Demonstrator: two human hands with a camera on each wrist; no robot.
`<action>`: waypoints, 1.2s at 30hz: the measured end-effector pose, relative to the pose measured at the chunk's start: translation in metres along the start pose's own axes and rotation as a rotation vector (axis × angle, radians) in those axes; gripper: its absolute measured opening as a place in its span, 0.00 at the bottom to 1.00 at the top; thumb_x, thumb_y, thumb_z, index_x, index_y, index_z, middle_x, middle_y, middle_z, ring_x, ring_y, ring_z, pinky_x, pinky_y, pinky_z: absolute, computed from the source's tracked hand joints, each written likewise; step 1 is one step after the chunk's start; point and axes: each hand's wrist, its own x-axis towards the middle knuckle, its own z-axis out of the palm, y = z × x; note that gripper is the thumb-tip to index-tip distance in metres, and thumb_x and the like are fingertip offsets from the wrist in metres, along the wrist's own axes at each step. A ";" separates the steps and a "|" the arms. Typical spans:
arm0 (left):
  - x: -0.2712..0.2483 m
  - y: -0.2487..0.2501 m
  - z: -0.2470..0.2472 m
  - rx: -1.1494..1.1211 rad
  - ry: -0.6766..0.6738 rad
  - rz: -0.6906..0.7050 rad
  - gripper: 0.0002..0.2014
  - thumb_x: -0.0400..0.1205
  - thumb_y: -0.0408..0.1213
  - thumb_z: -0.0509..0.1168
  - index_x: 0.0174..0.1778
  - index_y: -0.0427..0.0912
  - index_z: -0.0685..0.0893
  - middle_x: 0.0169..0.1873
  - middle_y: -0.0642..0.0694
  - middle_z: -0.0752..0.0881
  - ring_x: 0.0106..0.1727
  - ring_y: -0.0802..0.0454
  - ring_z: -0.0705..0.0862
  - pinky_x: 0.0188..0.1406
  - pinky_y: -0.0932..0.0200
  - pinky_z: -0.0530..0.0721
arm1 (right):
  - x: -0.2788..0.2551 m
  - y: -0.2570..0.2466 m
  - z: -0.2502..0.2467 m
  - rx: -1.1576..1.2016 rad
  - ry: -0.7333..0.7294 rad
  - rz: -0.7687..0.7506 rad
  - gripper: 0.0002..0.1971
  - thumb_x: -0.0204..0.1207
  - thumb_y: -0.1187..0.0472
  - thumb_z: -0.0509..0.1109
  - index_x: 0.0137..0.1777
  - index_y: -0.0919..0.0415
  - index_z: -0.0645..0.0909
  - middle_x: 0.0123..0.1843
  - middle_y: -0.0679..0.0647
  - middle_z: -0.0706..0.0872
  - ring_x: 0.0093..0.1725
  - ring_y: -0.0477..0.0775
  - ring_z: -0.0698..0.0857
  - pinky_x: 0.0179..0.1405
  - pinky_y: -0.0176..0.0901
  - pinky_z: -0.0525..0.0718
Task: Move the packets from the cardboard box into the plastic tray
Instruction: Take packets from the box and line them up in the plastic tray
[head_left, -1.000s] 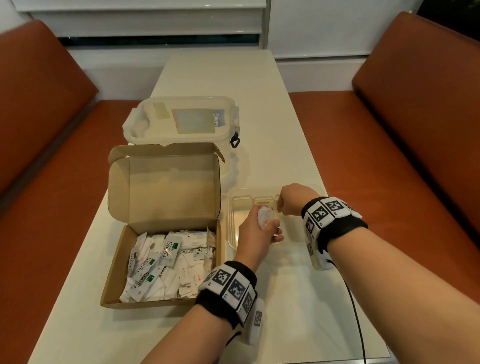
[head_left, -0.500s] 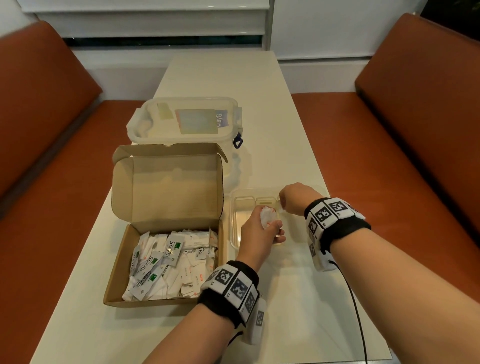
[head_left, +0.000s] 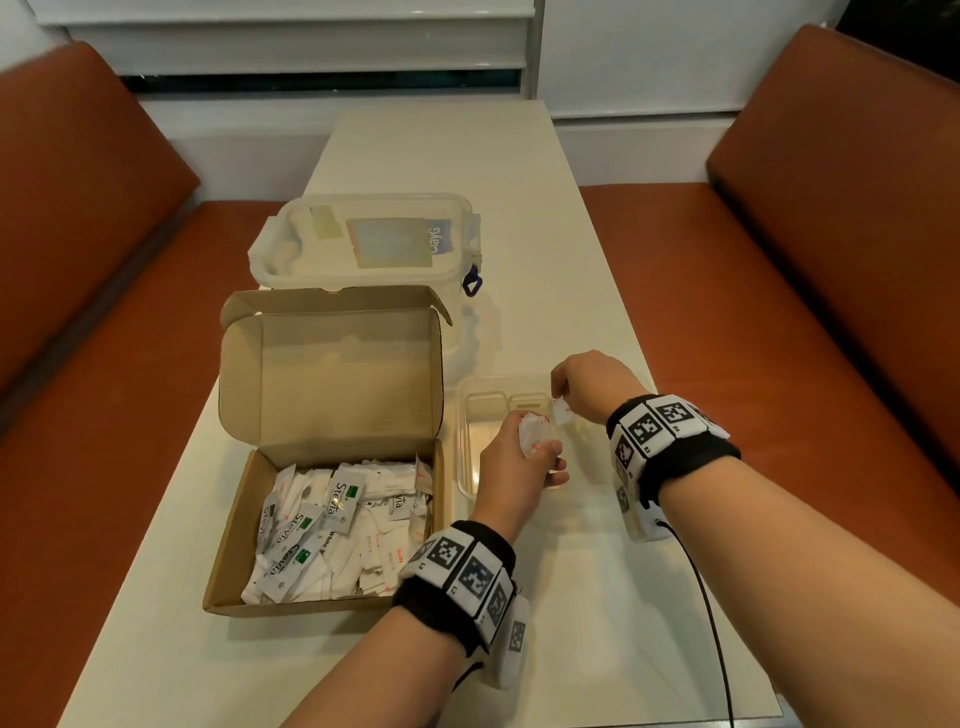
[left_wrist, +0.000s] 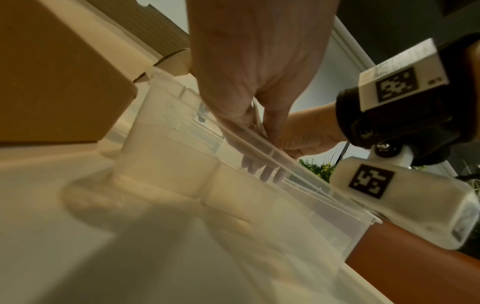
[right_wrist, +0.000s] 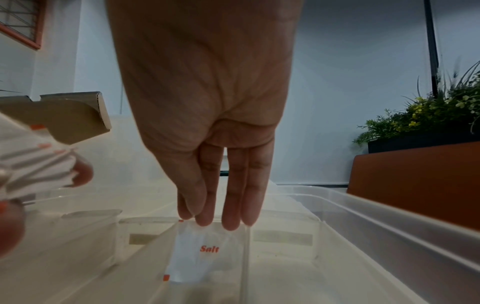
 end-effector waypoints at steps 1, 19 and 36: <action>0.000 0.000 0.000 0.002 0.001 -0.003 0.10 0.81 0.26 0.64 0.55 0.41 0.76 0.41 0.43 0.81 0.34 0.51 0.84 0.36 0.56 0.89 | 0.000 0.000 0.000 0.002 -0.002 0.002 0.16 0.77 0.73 0.60 0.55 0.57 0.85 0.57 0.55 0.87 0.55 0.57 0.85 0.57 0.45 0.83; 0.003 0.011 -0.005 -0.242 0.052 -0.129 0.08 0.87 0.37 0.57 0.61 0.42 0.74 0.49 0.37 0.82 0.37 0.51 0.87 0.41 0.53 0.90 | -0.023 -0.018 -0.001 0.321 0.058 -0.108 0.07 0.77 0.63 0.68 0.48 0.57 0.88 0.47 0.50 0.87 0.46 0.49 0.83 0.44 0.34 0.76; -0.001 0.022 -0.026 -0.357 -0.004 -0.186 0.12 0.86 0.31 0.56 0.66 0.42 0.73 0.61 0.35 0.81 0.46 0.42 0.88 0.38 0.58 0.90 | -0.049 -0.023 0.022 0.766 0.136 -0.041 0.13 0.65 0.64 0.80 0.46 0.55 0.79 0.43 0.48 0.83 0.34 0.42 0.80 0.31 0.29 0.78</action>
